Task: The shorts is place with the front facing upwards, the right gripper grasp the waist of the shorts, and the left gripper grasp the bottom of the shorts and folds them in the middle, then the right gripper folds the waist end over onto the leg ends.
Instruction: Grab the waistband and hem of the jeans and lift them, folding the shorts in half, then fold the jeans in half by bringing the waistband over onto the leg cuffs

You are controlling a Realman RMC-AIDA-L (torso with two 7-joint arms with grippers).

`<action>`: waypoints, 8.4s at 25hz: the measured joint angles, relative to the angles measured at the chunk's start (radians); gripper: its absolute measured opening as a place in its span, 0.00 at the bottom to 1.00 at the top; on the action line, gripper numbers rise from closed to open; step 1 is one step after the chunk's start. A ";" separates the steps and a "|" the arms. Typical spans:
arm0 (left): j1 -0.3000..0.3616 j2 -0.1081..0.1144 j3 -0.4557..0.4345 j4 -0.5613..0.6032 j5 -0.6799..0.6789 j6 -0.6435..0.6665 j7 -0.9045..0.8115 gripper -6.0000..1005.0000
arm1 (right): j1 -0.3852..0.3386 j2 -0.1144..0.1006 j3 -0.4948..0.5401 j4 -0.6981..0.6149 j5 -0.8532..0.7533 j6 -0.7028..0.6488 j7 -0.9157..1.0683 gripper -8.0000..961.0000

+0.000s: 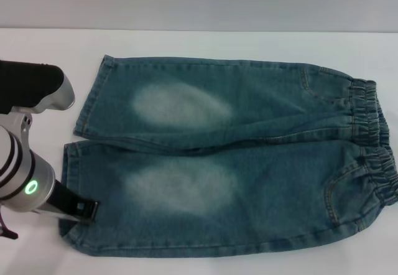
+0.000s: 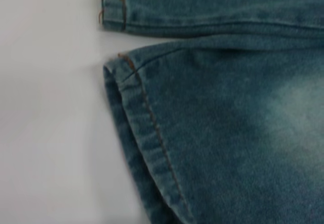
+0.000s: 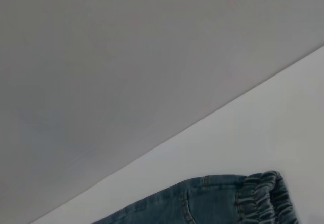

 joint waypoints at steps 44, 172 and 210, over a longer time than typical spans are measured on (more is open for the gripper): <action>-0.085 -0.001 -0.001 -0.026 0.000 0.010 0.038 0.01 | -0.043 0.010 -0.045 0.261 -0.003 0.037 -0.011 0.71; -0.384 0.002 -0.346 -0.797 -0.397 1.060 0.508 0.01 | 0.371 -0.033 0.345 1.025 0.743 -0.450 -0.790 0.11; -0.326 0.005 -0.353 -0.727 -0.407 0.945 0.582 0.61 | 0.196 0.004 0.352 1.073 0.739 -0.329 -0.842 0.60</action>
